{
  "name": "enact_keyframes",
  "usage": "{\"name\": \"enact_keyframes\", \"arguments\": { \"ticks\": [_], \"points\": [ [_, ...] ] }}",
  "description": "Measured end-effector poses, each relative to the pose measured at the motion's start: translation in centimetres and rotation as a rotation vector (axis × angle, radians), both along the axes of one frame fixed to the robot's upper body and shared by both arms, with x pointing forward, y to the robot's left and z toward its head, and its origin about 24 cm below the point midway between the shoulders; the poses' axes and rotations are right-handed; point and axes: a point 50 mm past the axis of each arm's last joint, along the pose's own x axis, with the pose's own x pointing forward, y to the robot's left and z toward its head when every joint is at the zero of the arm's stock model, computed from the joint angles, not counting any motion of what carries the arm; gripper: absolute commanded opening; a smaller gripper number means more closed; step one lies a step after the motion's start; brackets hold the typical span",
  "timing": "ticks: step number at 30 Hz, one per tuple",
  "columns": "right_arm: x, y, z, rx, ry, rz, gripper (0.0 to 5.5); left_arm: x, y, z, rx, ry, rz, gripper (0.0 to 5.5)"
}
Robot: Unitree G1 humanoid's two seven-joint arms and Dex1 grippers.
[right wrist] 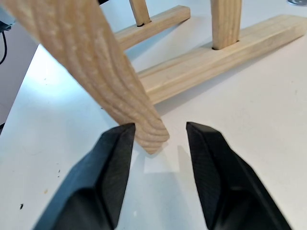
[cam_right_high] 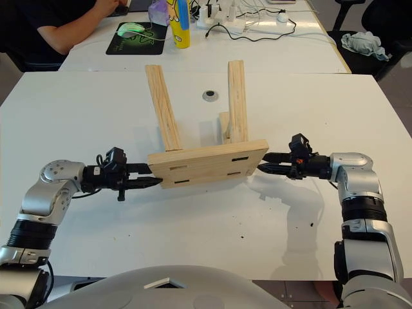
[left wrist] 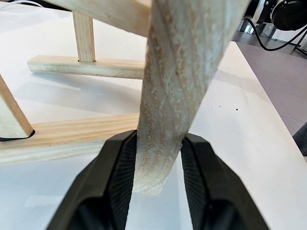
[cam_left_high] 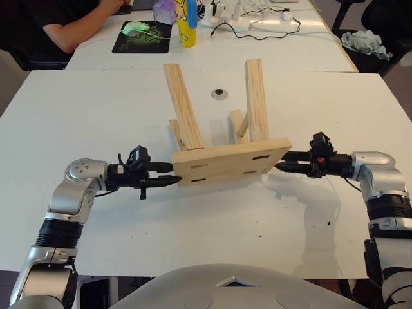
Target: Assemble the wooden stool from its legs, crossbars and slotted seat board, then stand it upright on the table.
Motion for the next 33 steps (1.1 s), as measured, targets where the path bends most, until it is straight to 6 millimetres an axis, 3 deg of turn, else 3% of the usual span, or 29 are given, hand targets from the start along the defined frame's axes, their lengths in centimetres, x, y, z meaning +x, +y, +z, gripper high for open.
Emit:
{"name": "enact_keyframes", "arguments": {
  "ticks": [9, 17, 33],
  "points": [
    [-0.4, -0.7, 0.1, -0.017, -0.004, 0.049, 1.99, 0.2, -0.3, 0.1, 0.0, 0.002, -0.019, 1.35],
    [-0.6, -2.1, -0.6, -0.146, -0.009, 0.067, 1.99, 0.5, -0.4, 0.2, 0.003, 0.003, -0.028, 1.35],
    [0.0, -0.5, 0.7, -0.066, 0.005, 0.101, 1.99, 0.6, -0.5, 0.2, 0.005, 0.011, -0.041, 1.35]
  ]
}}
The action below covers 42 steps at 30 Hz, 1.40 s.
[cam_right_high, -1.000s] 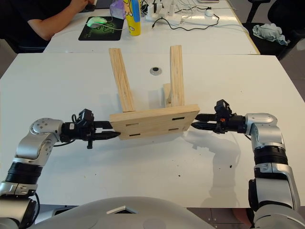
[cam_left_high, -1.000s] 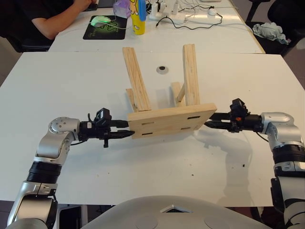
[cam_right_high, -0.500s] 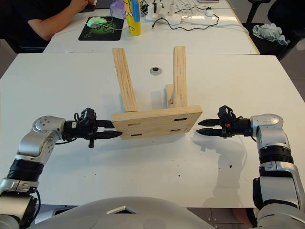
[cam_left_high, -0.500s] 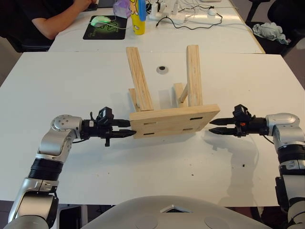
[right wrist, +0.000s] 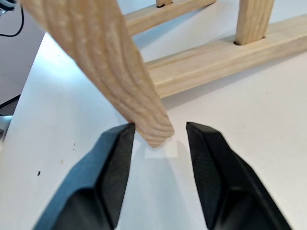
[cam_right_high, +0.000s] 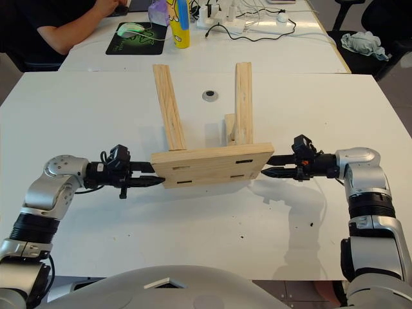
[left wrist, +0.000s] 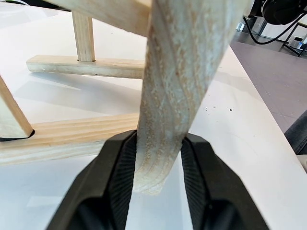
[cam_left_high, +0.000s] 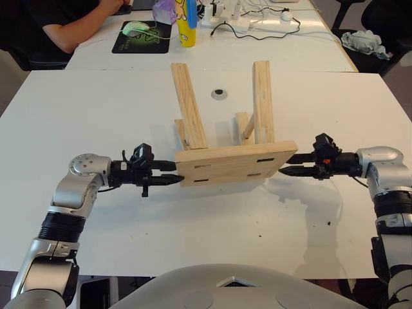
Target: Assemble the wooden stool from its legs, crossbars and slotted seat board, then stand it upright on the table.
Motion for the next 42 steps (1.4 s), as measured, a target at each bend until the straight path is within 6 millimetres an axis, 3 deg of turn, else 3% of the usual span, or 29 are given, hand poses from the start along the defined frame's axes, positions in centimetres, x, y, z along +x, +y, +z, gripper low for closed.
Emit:
{"name": "enact_keyframes", "arguments": {
  "ticks": [7, 23, 27, 39, 42],
  "points": [
    [-0.5, 1.1, -0.3, 0.023, 0.019, 0.042, 1.99, 0.0, 0.0, 0.0, 0.007, 0.001, -0.001, 1.35],
    [-0.3, 1.3, -0.5, 0.02, -0.019, 0.031, 1.99, 0.1, 0.1, -0.1, 0.012, 0.001, 0.005, 1.35],
    [-0.4, 1.4, -0.4, 0.022, -0.019, 0.016, 1.46, 0.1, 0.2, 0.1, 0.01, 0.006, 0.009, 1.35],
    [-0.2, 1.6, 2.3, 0.043, -0.031, -0.048, 0.87, 0.3, 0.2, 2.4, -0.075, 0.055, 0.106, 1.35],
    [-0.1, 1.7, 3.2, 0.058, -0.031, -0.063, 0.79, 0.8, 0.1, 4.0, -0.112, 0.045, 0.127, 1.35]
  ]
}}
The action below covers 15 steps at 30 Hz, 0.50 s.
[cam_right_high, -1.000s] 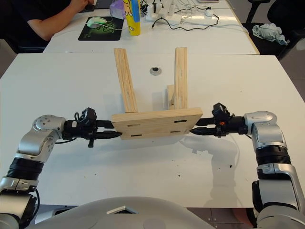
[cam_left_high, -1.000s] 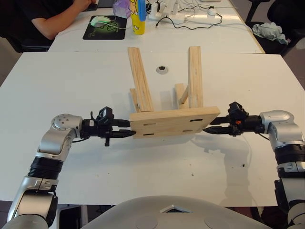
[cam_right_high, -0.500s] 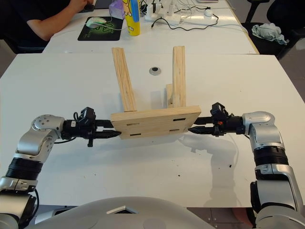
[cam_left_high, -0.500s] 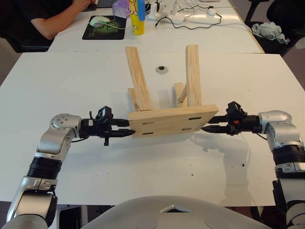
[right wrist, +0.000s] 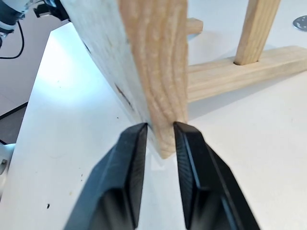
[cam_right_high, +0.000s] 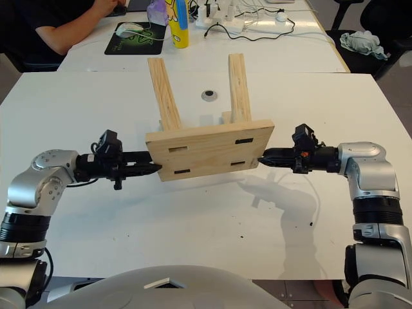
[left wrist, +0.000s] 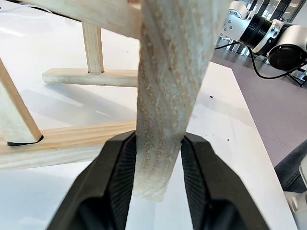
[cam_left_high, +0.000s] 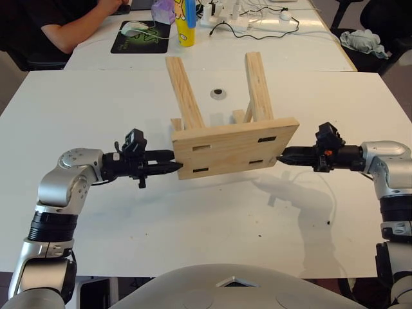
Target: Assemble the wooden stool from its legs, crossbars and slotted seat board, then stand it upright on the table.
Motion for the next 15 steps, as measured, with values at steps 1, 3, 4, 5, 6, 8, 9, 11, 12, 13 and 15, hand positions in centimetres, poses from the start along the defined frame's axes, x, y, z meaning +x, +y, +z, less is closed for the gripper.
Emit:
{"name": "enact_keyframes", "arguments": {
  "ticks": [1, 3, 4, 5, 6, 8, 9, 11, 12, 13, 15],
  "points": [
    [0.1, 0.0, 0.4, 0.008, 0.001, -0.006, 0.79, 0.3, 0.0, 0.7, -0.017, -0.011, 0.007, 1.35],
    [0.3, 0.3, 1.2, 0.015, -0.009, -0.007, 0.79, 0.8, 0.0, 2.3, -0.049, -0.047, 0.012, 1.35],
    [0.4, 0.4, 1.5, 0.019, -0.011, -0.005, 0.79, 1.1, 0.0, 3.1, -0.067, -0.066, 0.013, 1.35],
    [0.6, 0.6, 1.8, 0.021, -0.013, -0.006, 0.79, 1.5, 0.0, 4.0, -0.079, -0.09, 0.016, 1.35],
    [0.7, 0.7, 2.0, 0.023, -0.016, -0.006, 0.79, 1.7, -0.1, 4.8, -0.093, -0.114, 0.015, 1.35],
    [1.0, 0.9, 2.4, 0.03, -0.019, -0.013, 0.77, 2.1, -0.1, 5.7, -0.108, -0.143, 0.019, 1.35],
    [1.1, 1.0, 2.7, 0.033, -0.024, -0.017, 0.76, 2.3, 0.0, 5.8, -0.111, -0.145, 0.023, 1.35],
    [1.4, 0.9, 3.4, 0.04, -0.042, -0.029, 0.75, 2.5, 0.3, 5.6, -0.115, -0.131, 0.037, 1.35],
    [1.6, 0.9, 3.9, 0.042, -0.06, -0.033, 0.74, 2.6, 0.4, 5.4, -0.12, -0.121, 0.047, 1.35],
    [1.8, 0.9, 4.5, 0.043, -0.081, -0.034, 0.74, 2.7, 0.6, 5.2, -0.125, -0.112, 0.055, 1.35],
    [2.0, 0.8, 5.2, 0.043, -0.106, -0.034, 0.74, 2.8, 0.7, 5.1, -0.134, -0.112, 0.065, 1.35]
  ]
}}
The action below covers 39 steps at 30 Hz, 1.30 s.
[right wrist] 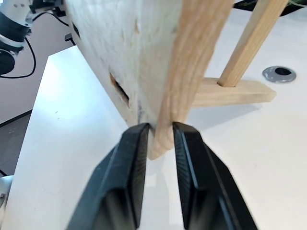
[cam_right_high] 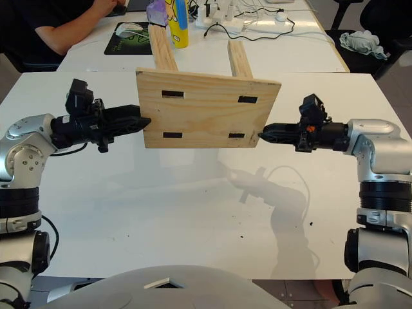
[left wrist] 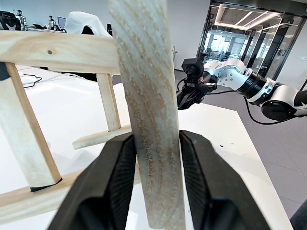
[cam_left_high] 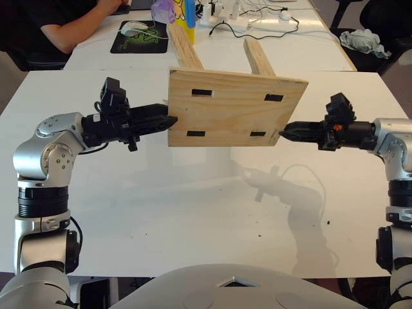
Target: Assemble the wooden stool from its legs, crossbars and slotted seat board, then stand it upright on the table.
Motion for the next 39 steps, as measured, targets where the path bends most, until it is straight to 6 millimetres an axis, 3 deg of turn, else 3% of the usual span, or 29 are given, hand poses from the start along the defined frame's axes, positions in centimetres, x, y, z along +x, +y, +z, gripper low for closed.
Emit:
{"name": "enact_keyframes", "arguments": {
  "ticks": [3, 9, 18, 22, 25, 32, 39],
  "points": [
    [0.4, -0.1, 1.2, 0.005, -0.037, -0.006, 0.73, 0.1, 0.3, -0.1, -0.009, 0.002, 0.016, 1.35],
    [0.3, -0.2, 1.2, 0.007, -0.008, -0.015, 0.73, 0.3, 0.0, -0.1, -0.092, 0.048, 0.07, 1.36],
    [-0.3, -0.9, 1.6, 0.07, 0.085, -0.051, 0.19, -0.1, -1.0, 1.1, -0.198, 0.141, 0.17, 1.36],
    [-0.7, 1.8, 4.6, 0.279, 0.02, 0.16, 0.0, 0.5, -1.1, 0.8, -0.157, 0.208, 0.333, 1.36],
    [-0.6, 2.1, 6.4, 0.326, -0.032, 0.18, 0.0, 0.7, -0.2, 1.1, -0.163, 0.203, 0.418, 1.33],
    [-0.4, 2.2, 6.4, 0.348, -0.037, 0.147, 0.0, 1.1, 0.5, 1.2, -0.213, 0.236, 0.489, 1.33],
    [-0.4, 1.6, 4.2, 0.373, -0.013, 0.046, 0.0, 1.9, -0.2, 3.1, -0.5, 0.365, 0.493, 1.33]
  ]
}}
